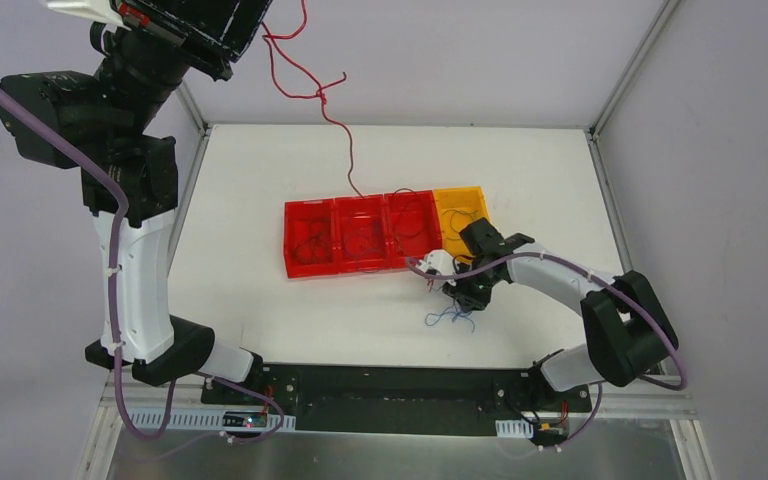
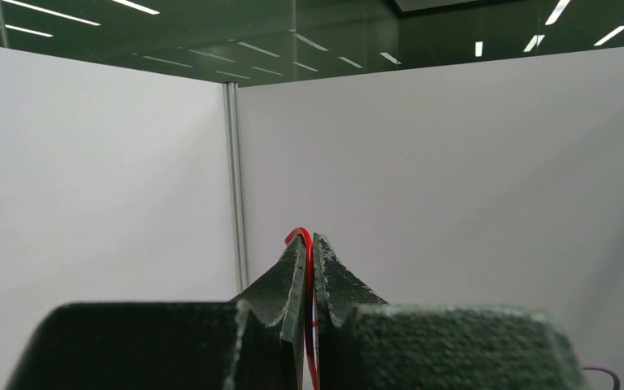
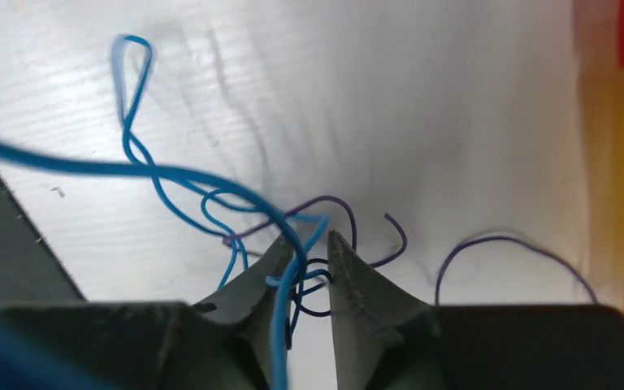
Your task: Untangle the cables
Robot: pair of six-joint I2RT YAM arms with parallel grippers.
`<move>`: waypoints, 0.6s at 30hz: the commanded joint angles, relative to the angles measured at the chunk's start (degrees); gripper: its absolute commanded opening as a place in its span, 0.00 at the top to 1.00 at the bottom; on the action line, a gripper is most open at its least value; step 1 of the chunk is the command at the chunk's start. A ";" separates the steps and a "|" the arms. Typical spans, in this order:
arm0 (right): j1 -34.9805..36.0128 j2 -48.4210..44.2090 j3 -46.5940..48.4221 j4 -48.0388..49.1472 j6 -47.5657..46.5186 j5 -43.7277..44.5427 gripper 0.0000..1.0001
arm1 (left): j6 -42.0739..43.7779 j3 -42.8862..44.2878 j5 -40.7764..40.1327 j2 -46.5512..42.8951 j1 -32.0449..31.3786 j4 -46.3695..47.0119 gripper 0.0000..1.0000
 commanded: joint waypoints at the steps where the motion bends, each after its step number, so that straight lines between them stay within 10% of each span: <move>1: -1.69 -4.04 -0.90 -8.53 0.92 -4.25 0.81 | 0.24 0.37 -0.84 -1.46 0.78 2.75 1.00; 12: -8.73 -7.98 -3.68 -15.52 -2.53 -3.39 0.42 | -1.50 -2.22 1.85 -2.04 0.87 5.07 1.00; 18: -9.01 -13.72 2.46 -18.19 6.22 -9.83 0.21 | -9.19 -18.95 5.25 -7.62 -0.73 7.67 1.00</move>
